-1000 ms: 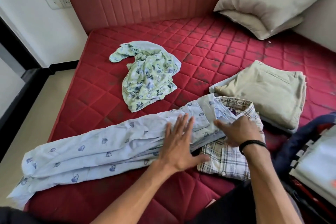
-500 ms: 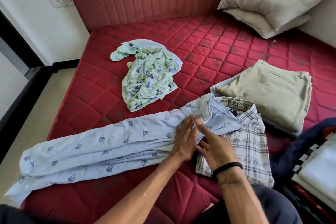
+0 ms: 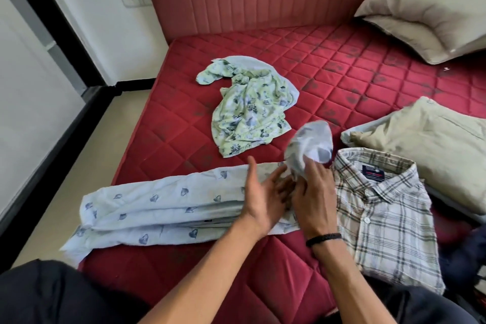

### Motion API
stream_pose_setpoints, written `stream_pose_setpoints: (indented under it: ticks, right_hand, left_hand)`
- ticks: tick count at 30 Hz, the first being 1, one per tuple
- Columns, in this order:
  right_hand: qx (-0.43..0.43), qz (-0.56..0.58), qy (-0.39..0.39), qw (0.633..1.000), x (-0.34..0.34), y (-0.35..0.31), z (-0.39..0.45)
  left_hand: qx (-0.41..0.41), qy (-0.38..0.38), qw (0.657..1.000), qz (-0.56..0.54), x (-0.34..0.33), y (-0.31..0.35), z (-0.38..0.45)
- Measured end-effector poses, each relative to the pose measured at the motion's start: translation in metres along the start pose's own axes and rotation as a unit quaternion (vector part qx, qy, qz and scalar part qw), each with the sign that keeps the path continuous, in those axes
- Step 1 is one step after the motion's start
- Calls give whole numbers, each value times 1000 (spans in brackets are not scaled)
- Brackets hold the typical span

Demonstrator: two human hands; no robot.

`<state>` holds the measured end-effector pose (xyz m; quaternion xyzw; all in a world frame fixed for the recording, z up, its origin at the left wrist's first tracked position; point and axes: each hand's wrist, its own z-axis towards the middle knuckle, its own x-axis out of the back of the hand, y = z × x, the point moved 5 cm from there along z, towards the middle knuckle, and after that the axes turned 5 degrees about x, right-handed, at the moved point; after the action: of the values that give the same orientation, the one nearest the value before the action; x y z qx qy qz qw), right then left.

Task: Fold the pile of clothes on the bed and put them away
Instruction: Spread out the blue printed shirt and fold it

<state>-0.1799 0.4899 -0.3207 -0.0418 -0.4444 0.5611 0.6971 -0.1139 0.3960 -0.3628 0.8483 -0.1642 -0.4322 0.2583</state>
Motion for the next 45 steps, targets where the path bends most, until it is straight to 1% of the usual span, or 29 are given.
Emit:
stream_pose_setpoints:
  ticks: [2, 4, 7, 9, 11, 12, 13, 15, 16, 17, 18, 20, 22, 23, 24, 25, 26, 27, 28, 29, 30, 32, 34, 35, 37, 38, 39, 42, 45]
  right_hand:
    - [101, -18, -59, 993, -13, -21, -6]
    - [153, -9, -158, 975, -31, -38, -19]
    - [159, 28, -299, 941, -51, -44, -42]
    - [152, 31, -346, 925, -54, -42, -50]
    - [116, 49, -345, 930, -49, -43, -48]
    - [93, 62, -321, 941, -45, -45, -43]
    - [83, 64, -273, 956, -41, -49, -35]
    - [119, 34, -151, 981, -31, -58, -18]
    - [145, 18, -113, 983, -30, -62, -12]
    - [161, 3, -104, 981, -33, -64, -8]
    - [165, -11, -123, 979, -41, -64, -6]
    - [137, -46, -217, 965, -63, -58, -12]
    - [116, -96, -327, 933, -86, -48, -31]
    - [123, -119, -358, 918, -95, -44, -40]
    - [131, -136, -374, 908, -100, -39, -46]
    - [134, -146, -382, 903, -103, -36, -49]
    - [131, -149, -385, 901, -104, -33, -49]
    - [131, -148, -382, 903, -104, -31, -48]
    - [134, -146, -375, 905, -104, -32, -47]
    - [137, -138, -359, 913, -101, -34, -45]
    - [141, -122, -334, 924, -101, -38, -42]
    - [153, -81, -266, 948, -95, -48, -32]
    - [178, -64, -208, 960, -97, -61, -22]
    - [176, -56, -200, 962, -100, -66, -17]
    - [149, -29, -212, 965, -106, -72, -9]
    - [134, -12, -222, 966, -108, -72, -6]
    - [123, 6, -241, 963, -108, -73, -3]
    - [116, 77, -307, 942, -103, -76, 5]
    - [57, 189, -357, 913, -94, -71, 17]
  left_hand:
    - [-18, -20, 998, -61, 23, 23, -16]
    - [-19, -24, 996, -83, 54, 40, -30]
    - [25, -33, 995, -93, 82, 49, -45]
    - [38, -33, 995, -86, 82, 49, -48]
    - [42, 24, 999, -6, 85, 45, -41]
    - [38, 70, 996, 42, 89, 44, -37]
    - [38, 101, 992, 64, 93, 45, -36]
    - [40, 95, 994, 37, 95, 50, -39]
    - [32, 77, 996, 10, 97, 55, -44]
    - [15, 56, 998, -7, 99, 63, -51]
    - [0, 36, 999, -18, 102, 69, -61]
    - [-1, 27, 999, -20, 116, 74, -76]
    - [-37, 56, 997, 42, 133, 82, -84]
    - [-77, 89, 989, 93, 146, 89, -86]
    - [-122, 148, 969, 153, 158, 94, -88]
    - [-177, 220, 931, 231, 166, 103, -93]
    - [-243, 284, 867, 331, 169, 114, -97]
    - [-292, 326, 791, 427, 166, 123, -102]
    - [-320, 349, 726, 498, 160, 130, -104]
    - [-319, 353, 694, 540, 151, 135, -102]
    - [-288, 352, 690, 563, 145, 139, -95]
    - [-175, 349, 714, 581, 135, 140, -73]
    - [-78, 336, 732, 587, 133, 141, -52]
    - [-47, 320, 755, 571, 132, 141, -44]
    - [-29, 277, 823, 495, 134, 141, -31]
    - [-31, 262, 851, 454, 134, 141, -27]
    - [-30, 254, 869, 424, 135, 141, -26]
    - [-15, 254, 892, 373, 141, 139, -26]
    - [7, 228, 910, 347, 147, 137, -26]
